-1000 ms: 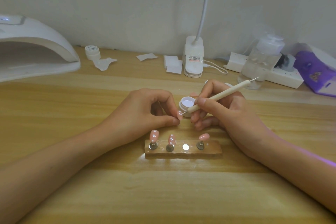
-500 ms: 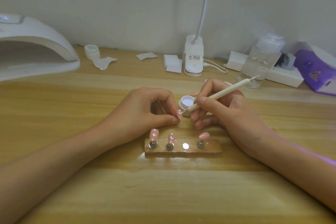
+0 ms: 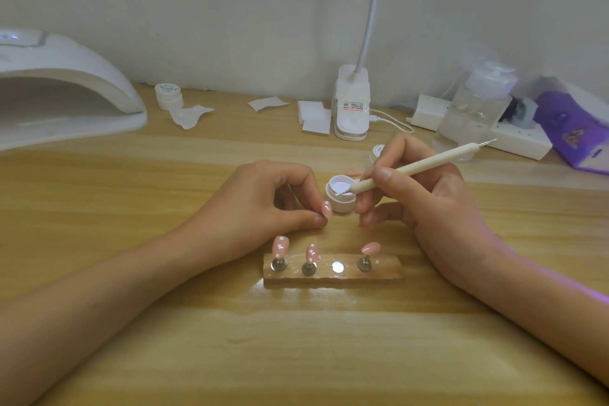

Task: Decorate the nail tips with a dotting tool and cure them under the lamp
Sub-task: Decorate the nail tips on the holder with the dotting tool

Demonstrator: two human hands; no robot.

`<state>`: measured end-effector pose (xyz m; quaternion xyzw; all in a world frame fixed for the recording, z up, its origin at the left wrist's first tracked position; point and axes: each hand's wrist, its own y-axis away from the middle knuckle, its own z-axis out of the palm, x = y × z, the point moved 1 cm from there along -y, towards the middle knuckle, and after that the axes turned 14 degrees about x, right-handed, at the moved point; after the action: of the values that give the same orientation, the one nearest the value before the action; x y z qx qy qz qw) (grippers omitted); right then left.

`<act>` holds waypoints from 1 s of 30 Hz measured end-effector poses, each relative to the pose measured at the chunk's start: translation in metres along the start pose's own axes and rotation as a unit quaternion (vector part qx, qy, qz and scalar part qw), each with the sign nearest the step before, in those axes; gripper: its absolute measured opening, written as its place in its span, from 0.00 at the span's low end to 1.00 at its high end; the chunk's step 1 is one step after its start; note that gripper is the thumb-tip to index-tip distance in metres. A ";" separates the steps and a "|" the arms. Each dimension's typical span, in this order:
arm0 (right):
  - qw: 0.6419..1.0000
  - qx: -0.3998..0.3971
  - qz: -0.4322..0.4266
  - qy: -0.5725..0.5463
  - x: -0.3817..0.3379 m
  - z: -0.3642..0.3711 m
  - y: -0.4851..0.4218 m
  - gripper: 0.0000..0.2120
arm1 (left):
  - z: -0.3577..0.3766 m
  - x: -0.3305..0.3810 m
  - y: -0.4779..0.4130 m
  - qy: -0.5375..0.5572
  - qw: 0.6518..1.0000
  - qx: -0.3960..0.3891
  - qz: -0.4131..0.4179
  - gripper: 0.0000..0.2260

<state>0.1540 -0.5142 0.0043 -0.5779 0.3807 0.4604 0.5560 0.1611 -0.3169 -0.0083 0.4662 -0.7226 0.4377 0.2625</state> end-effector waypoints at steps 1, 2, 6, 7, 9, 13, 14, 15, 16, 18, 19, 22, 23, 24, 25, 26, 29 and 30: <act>1.000 -0.003 0.004 0.002 0.000 0.000 0.000 0.10 | 0.000 0.000 0.000 0.001 1.000 0.000 0.000 0.11; 1.000 -0.006 0.010 0.005 0.000 0.000 0.000 0.10 | 0.000 0.000 0.000 0.001 1.000 0.001 0.001 0.11; 0.999 -0.015 0.040 0.019 0.002 0.001 0.000 0.08 | 0.000 0.000 0.000 -0.002 1.000 0.001 0.006 0.11; 0.999 -0.018 0.047 0.022 0.002 0.001 0.000 0.08 | 0.000 0.000 0.000 -0.003 1.000 0.001 0.006 0.11; 0.998 -0.021 0.055 0.031 0.002 0.001 0.000 0.09 | 0.000 0.000 0.000 -0.004 1.000 0.000 0.008 0.11; 0.997 -0.021 0.061 0.043 0.002 0.000 0.001 0.13 | 0.000 0.000 0.000 -0.003 1.000 0.001 0.005 0.11; 0.997 -0.021 0.061 0.044 0.002 0.000 0.000 0.13 | 0.000 0.000 0.000 -0.002 1.000 0.002 0.005 0.11; 0.997 -0.022 0.062 0.045 0.002 0.001 0.000 0.13 | 0.000 0.000 0.000 -0.003 1.000 0.001 0.004 0.11; 0.997 -0.023 0.063 0.045 0.002 0.001 0.000 0.13 | 0.000 0.000 0.000 -0.003 1.000 -0.001 0.003 0.11; 0.997 -0.024 0.062 0.045 0.002 0.001 0.001 0.13 | 0.000 0.000 0.000 0.000 1.000 -0.001 0.001 0.11; 0.997 -0.025 0.062 0.045 0.002 0.001 0.000 0.13 | 0.000 -0.001 -0.001 0.002 1.000 0.000 0.000 0.11; 0.997 -0.025 0.063 0.046 0.001 0.002 0.001 0.13 | 0.000 -0.001 -0.001 -0.001 1.000 0.000 0.002 0.11; 0.997 -0.024 0.063 0.047 0.002 0.001 0.000 0.13 | 0.000 -0.001 -0.001 -0.003 1.000 0.000 0.004 0.11; 0.997 -0.024 0.063 0.047 0.002 0.001 0.000 0.13 | 0.000 -0.001 -0.001 -0.004 1.000 -0.001 0.005 0.11; 0.997 -0.024 0.064 0.047 0.002 0.001 0.000 0.13 | 0.000 0.000 -0.001 -0.005 1.000 -0.001 0.005 0.11; 0.997 -0.025 0.064 0.047 0.002 0.001 0.000 0.13 | 0.000 0.000 0.000 -0.005 1.000 0.000 0.004 0.11; 0.997 -0.027 0.064 0.047 0.002 0.001 0.000 0.13 | 0.000 -0.001 -0.001 -0.005 1.000 0.000 0.004 0.11; 0.997 -0.029 0.064 0.045 0.002 0.001 0.000 0.13 | 0.000 -0.001 -0.001 -0.005 1.000 0.000 0.003 0.11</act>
<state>0.1543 -0.5135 0.0021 -0.5885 0.4283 0.4790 0.4907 0.1619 -0.3165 -0.0085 0.4659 -0.7256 0.4360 0.2575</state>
